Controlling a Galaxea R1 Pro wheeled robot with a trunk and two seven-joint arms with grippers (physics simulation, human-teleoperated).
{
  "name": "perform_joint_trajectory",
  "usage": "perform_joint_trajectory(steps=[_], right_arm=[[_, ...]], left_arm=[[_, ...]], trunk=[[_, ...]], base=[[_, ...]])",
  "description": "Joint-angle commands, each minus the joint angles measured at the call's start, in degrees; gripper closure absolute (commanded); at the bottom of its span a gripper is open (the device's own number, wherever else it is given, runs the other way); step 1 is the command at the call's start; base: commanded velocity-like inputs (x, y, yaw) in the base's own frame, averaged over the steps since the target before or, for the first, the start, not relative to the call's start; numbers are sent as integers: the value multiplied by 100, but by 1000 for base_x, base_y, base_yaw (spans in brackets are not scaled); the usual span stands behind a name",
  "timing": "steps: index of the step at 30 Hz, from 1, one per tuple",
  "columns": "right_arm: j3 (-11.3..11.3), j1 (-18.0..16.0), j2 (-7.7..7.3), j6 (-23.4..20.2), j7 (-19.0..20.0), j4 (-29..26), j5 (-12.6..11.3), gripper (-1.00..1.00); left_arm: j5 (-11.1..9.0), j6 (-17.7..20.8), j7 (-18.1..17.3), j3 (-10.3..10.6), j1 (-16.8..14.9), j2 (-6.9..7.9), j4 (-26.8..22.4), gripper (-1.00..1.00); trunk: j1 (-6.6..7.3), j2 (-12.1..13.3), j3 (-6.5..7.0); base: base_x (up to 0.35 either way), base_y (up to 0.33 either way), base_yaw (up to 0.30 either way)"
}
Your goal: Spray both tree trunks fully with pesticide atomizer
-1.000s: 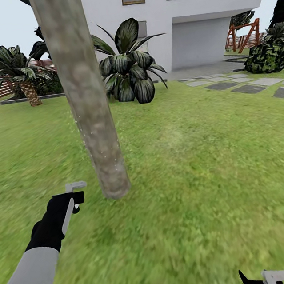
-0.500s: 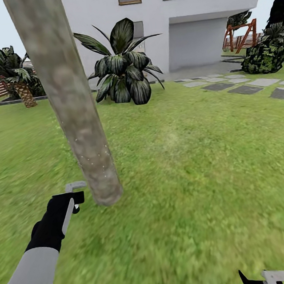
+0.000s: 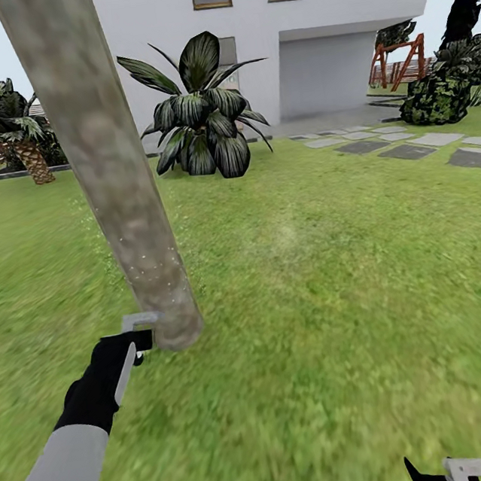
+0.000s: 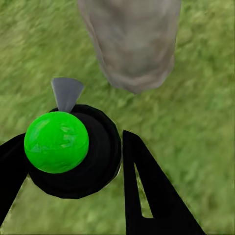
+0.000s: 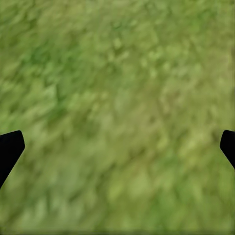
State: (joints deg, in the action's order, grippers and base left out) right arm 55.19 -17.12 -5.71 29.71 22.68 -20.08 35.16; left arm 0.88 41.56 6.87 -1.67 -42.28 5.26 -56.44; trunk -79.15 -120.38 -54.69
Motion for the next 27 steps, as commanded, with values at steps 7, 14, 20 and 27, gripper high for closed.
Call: perform_joint_trajectory(steps=[7,14,20,27], right_arm=[[0,1,0,0,-8,4,0,-100],[7,4,0,0,-9,-4,0,-100],[4,3,0,0,-9,-5,0,-100],[2,-1,0,0,-9,2,0,-100]], left_arm=[[-41,-7,-2,14,9,70,-8,100],[-63,-6,6,94,9,-111,-37,100],[-47,5,16,592,4,-486,-123,100],[-52,98,-77,-413,-27,-62,-862,100]], trunk=[[0,0,0],[0,0,0],[0,0,0],[0,0,0]], base=[[131,105,0],[38,36,0],[0,0,0],[0,0,0]])
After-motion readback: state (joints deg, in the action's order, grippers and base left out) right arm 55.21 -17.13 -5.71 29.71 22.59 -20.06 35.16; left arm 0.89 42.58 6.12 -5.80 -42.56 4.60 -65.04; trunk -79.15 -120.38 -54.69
